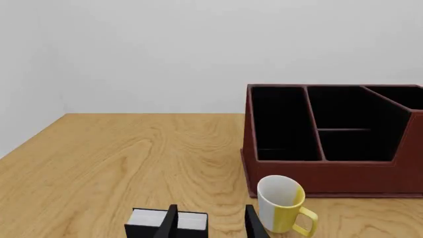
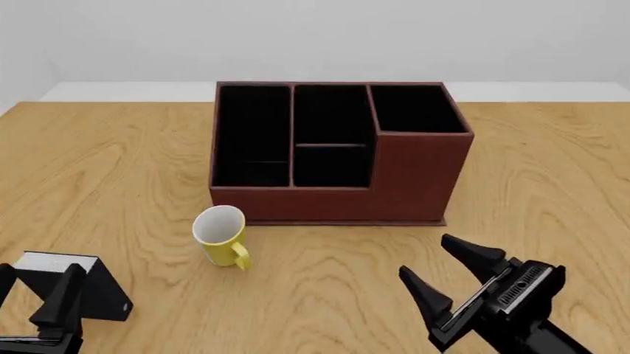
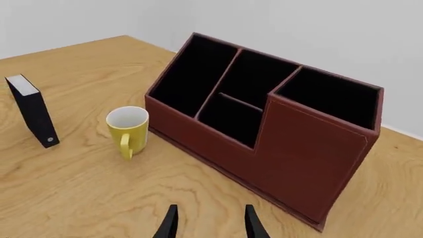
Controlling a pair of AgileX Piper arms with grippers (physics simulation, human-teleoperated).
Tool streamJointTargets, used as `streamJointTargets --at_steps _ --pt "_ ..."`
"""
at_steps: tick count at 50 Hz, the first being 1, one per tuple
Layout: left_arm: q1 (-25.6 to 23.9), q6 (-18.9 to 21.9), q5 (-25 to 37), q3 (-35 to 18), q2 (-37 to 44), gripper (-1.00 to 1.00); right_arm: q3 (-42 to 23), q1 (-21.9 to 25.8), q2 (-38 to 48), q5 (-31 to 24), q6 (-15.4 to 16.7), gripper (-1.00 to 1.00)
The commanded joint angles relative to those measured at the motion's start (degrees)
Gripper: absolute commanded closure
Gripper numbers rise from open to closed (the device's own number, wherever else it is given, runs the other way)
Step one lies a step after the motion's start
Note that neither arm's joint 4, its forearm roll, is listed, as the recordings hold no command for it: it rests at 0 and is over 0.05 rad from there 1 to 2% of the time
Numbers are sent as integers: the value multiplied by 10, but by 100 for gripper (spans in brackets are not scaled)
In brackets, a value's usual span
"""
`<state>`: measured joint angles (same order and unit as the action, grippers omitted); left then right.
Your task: Pick up the yellow and white mug and place it to the right of the caddy.
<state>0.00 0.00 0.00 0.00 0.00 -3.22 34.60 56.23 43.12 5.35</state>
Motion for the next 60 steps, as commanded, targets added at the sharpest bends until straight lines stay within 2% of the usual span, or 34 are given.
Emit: streamJointTargets --at_steps 1,30,41,60 --pt "0 0 0 0 0 -100 -17 26 83 63 5 -100" --pt "0 0 0 0 0 -100 -94 86 276 163 12 -100" --pt "0 0 0 0 0 -100 -138 100 324 163 5 -100" --pt "0 0 0 0 0 -100 -193 125 405 176 26 -100"
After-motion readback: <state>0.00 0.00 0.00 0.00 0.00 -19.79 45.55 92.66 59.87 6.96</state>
